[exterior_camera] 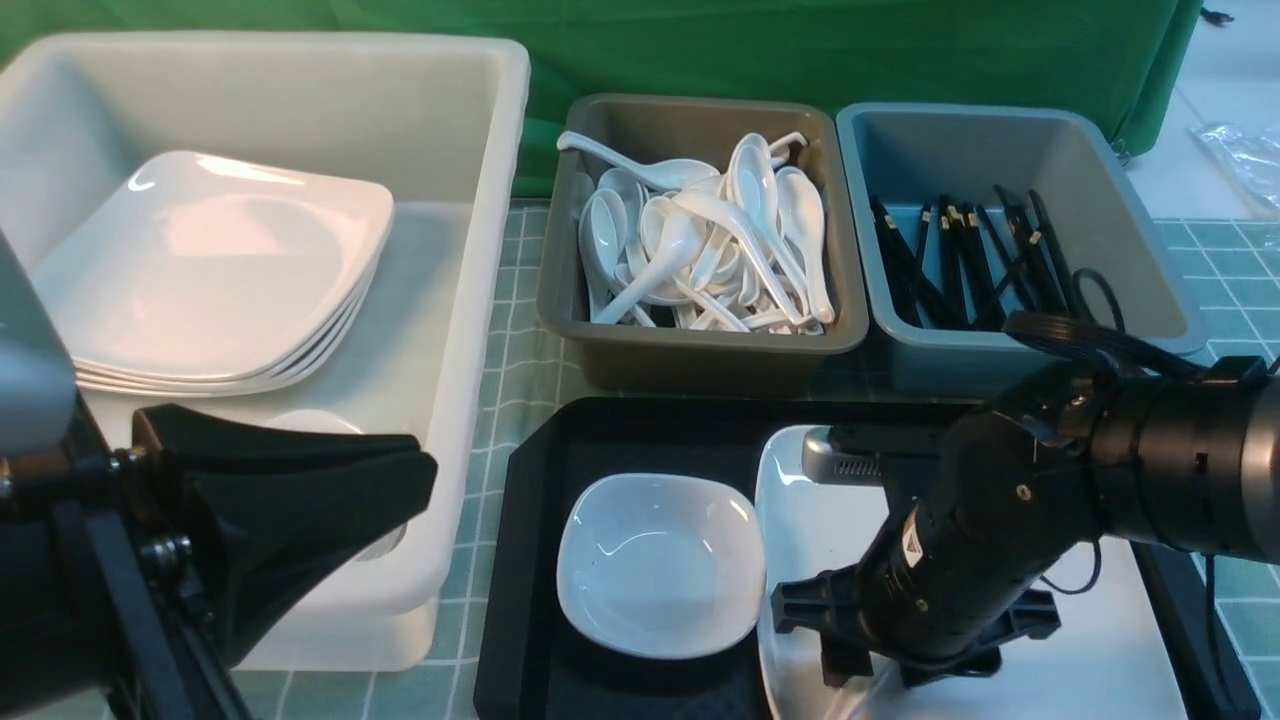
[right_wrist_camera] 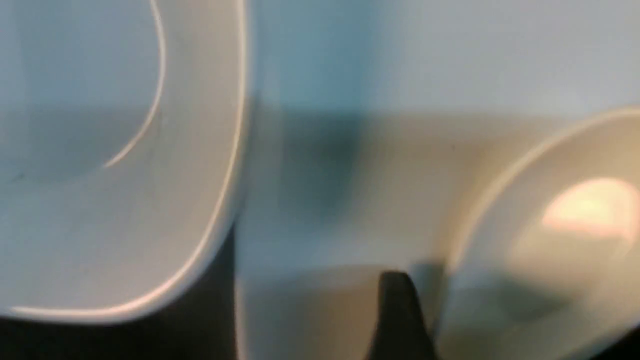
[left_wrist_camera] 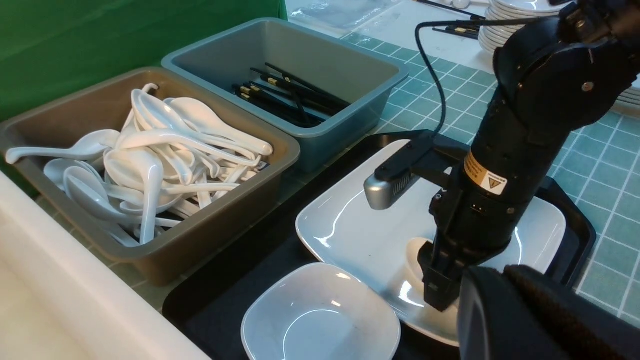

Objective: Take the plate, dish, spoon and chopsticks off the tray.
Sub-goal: Use the right arm to grab a soup spoon from the plate, then use the right arm to put the soup spoon into the small storage box in the middle

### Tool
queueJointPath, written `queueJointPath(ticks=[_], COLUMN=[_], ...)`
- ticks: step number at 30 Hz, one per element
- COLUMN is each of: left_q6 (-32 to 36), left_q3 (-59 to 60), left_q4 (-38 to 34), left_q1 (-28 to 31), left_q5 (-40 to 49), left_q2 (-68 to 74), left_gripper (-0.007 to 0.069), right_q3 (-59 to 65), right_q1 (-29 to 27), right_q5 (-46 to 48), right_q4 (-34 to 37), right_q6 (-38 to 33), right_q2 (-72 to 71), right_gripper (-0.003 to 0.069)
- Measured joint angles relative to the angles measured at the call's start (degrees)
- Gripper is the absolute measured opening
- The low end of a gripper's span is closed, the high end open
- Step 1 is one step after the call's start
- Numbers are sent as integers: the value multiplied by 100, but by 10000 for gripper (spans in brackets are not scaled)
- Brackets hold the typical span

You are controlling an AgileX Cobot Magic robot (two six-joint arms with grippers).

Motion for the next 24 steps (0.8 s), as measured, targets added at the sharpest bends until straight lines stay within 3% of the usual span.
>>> queueJointPath(ticks=[4,6,14,17,24], left_q6=[0,0,75,164,255], left_q3=[0,0,0,0,0], left_q4=[0,0,0,0,0], left_q1=[0,0,0,0,0], left_q5=[3,3,-49,-187,-259], left_q2=[0,0,0,0,0], left_gripper=[17,17,17,17,17], right_q3=[-19,-74,-905,-1725,-3555], right_q1=[0,0,-34,-395,-1266], right_q5=[-294,-299,287,-265,-1394], right_q4=[5,17,0,13,-25], right_q6=[-554,-873,-1617,-2119,-2467], right_q2=[39,39,-423,-589,390], right_gripper=[220,170,174,174,174])
